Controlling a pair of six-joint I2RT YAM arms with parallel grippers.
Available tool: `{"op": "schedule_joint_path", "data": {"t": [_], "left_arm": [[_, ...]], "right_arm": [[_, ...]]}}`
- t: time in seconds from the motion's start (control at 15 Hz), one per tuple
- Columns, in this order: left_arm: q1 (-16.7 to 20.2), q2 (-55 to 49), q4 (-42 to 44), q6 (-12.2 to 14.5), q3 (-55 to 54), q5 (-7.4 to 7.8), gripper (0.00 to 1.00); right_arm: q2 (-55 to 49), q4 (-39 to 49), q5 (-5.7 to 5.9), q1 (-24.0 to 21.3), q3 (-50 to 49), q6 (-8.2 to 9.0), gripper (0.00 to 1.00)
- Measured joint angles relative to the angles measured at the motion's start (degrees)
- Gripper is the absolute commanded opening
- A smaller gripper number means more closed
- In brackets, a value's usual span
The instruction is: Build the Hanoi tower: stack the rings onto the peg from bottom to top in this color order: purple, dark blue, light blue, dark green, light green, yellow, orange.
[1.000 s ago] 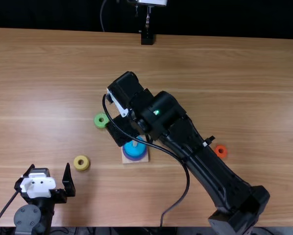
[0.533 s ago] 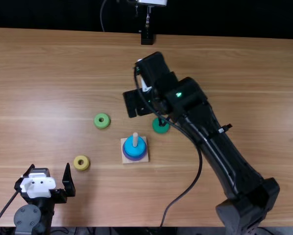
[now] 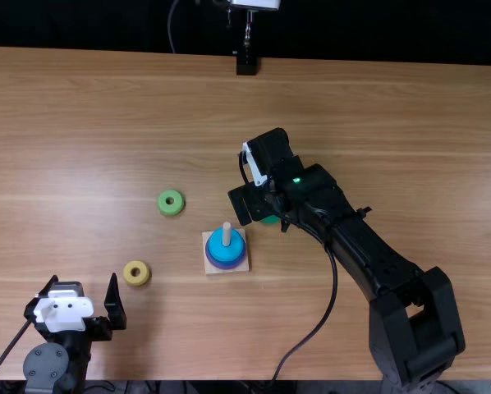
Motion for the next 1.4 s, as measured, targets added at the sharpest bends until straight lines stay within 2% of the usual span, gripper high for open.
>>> {"op": "schedule_joint_path", "data": {"t": [0.13,0.4,1.4], "left_arm": [[0.0,0.0,0.0,0.0,0.0,0.00,1.00],[0.0,0.0,0.0,0.0,0.0,0.00,1.00],[0.0,0.0,0.0,0.0,0.0,0.02,1.00]], "right_arm": [[-0.1,1.4,0.00,-1.4,-0.7,-1.68,1.00],[-1.4,1.7,-0.02,-2.1,-1.7,-2.34,1.00],[0.1,1.5,0.02,-2.1,-4.1,-2.60,1.00]]}}
